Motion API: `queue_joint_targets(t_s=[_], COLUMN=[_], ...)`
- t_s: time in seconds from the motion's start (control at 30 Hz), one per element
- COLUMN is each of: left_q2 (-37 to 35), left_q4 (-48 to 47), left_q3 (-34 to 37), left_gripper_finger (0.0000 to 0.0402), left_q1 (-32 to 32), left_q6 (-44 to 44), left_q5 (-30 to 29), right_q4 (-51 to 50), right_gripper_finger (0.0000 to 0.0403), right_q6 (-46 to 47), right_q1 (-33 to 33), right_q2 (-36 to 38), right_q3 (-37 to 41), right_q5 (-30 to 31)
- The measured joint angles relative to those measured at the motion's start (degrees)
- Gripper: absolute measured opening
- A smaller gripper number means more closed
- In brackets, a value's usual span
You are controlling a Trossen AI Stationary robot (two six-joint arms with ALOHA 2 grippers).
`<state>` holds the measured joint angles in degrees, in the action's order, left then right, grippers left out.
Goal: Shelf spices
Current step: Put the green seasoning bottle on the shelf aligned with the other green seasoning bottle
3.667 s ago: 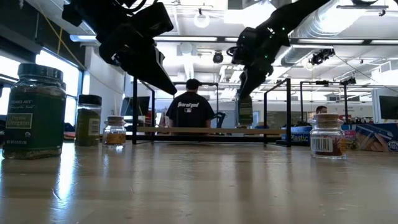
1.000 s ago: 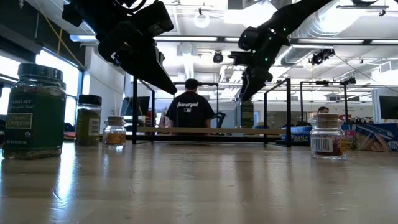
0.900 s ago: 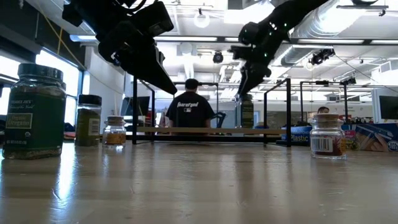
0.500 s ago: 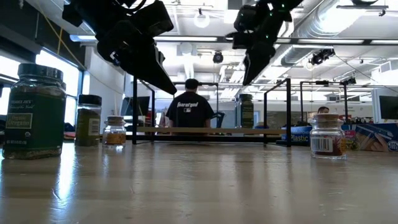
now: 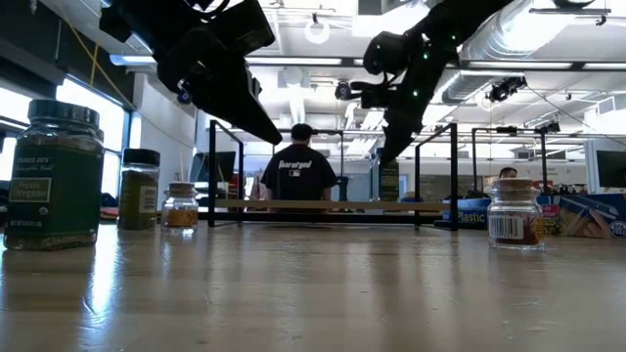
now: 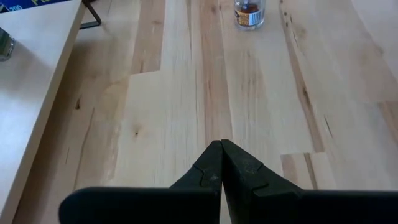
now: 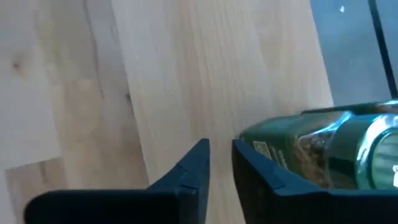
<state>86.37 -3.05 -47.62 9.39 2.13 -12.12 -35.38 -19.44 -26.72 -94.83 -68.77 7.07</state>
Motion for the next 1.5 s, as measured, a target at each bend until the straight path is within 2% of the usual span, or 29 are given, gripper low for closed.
queue_joint_targets(t_s=[0.17,0.37,0.87,0.97,1.1,1.23,1.5], left_q2=[0.0,0.0,0.0,0.0,0.0,0.0,0.0], left_q4=[0.1,0.3,-0.1,-0.1,-0.1,-0.1,-0.1], left_q3=[0.0,0.0,0.0,0.0,0.0,0.0,0.0], left_gripper_finger=[0.0,0.0,0.0,0.0,0.0,0.0,0.0], left_q1=[0.0,0.0,0.0,0.0,0.0,0.0,0.0], left_q6=[0.0,0.0,0.0,0.0,0.0,0.0,-0.1], left_q5=[0.0,0.0,0.0,0.0,0.0,0.0,0.0], right_q4=[1.5,5.0,10.0,7.6,-2.1,-8.4,-4.4], right_gripper_finger=[0.0033,0.003,0.003,0.003,0.003,0.003,0.003], right_q6=[0.4,-0.5,-3.8,-4.9,-5.2,-1.9,0.9], right_q1=[-0.9,-1.1,-2.9,-2.6,-1.6,-2.8,-6.7], right_q2=[0.0,-1.0,-4.2,-4.1,-3.9,-3.9,-3.8], right_q3=[1.1,1.2,1.2,0.0,-2.6,-2.8,-2.3], right_q5=[1.6,4.9,5.4,4.8,3.8,4.7,9.6])
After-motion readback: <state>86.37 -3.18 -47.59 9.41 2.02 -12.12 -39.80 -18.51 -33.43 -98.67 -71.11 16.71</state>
